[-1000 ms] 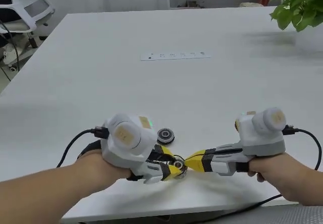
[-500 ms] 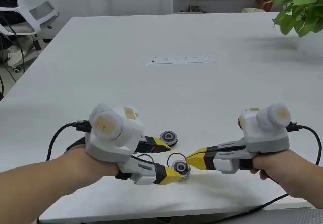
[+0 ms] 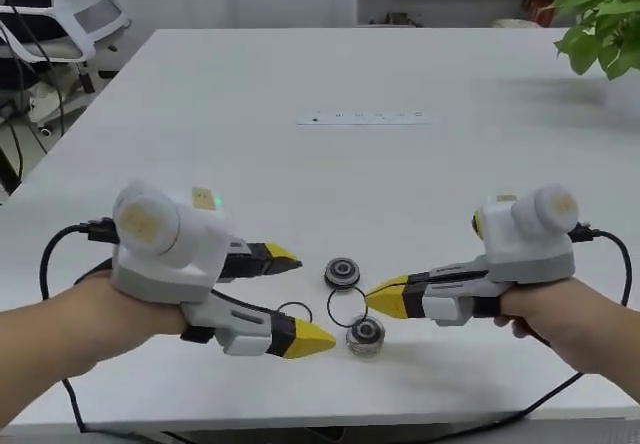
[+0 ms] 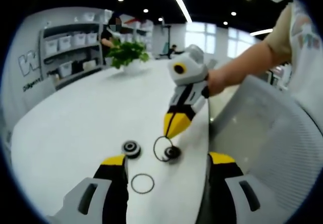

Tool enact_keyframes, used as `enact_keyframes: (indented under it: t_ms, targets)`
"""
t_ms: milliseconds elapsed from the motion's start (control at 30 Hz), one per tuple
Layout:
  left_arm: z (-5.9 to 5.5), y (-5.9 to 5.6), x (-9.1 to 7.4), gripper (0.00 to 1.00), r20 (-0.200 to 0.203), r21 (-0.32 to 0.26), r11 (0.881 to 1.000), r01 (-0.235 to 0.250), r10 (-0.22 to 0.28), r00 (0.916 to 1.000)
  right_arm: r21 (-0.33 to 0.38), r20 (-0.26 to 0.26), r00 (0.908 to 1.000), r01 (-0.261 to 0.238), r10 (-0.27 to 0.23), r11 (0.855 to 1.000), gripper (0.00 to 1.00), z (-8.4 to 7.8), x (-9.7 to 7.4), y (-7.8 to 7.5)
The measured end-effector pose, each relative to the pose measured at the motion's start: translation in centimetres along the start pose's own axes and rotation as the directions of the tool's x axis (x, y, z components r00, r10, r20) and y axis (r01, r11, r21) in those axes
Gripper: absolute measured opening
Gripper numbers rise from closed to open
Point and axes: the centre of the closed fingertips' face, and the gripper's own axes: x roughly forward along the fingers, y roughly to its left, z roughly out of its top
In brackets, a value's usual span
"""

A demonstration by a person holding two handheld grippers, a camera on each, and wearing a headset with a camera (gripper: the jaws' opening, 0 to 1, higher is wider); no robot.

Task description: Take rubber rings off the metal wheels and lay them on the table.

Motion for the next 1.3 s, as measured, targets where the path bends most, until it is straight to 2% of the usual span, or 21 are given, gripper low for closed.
enact_keyframes:
  t_ms: [233, 400, 567, 1067, 1300]
  targets:
    - [-0.1, 0.3, -2.1, 0.73, 0.02, -0.026, 0.999, -0.036, 0.036, 0.9991, -0.014, -0.006, 0.9998, -0.018, 0.018, 1.0, 0.0, 1.2, 0.8, 0.2]
    - [-0.9, 0.0, -3.0, 0.83, 0.005, -0.03, 0.999, -0.037, 0.037, 0.9993, -0.023, -0.018, 0.9993, -0.034, 0.034, 0.999, 0.0, 1.7, 1.8, 0.4]
    - [-1.4, -0.1, -3.9, 0.85, 0.0, -0.043, 0.998, -0.046, 0.046, 0.9989, -0.031, -0.031, 0.9983, -0.051, 0.05, 0.998, 0.0, 2.0, 2.7, 0.4]
    - [-2.5, 0.5, -6.3, 0.91, 0.015, -0.093, 0.99, -0.102, 0.104, 0.9945, -0.029, -0.108, 0.9913, -0.078, 0.074, 0.997, 0.0, 1.2, 5.6, 0.6]
    - [-3.0, 0.6, -6.7, 0.93, 0.008, -0.098, 0.989, -0.114, 0.115, 0.9933, -0.027, -0.159, 0.9856, -0.063, 0.058, 0.998, 0.0, 0.3, 7.0, 0.4]
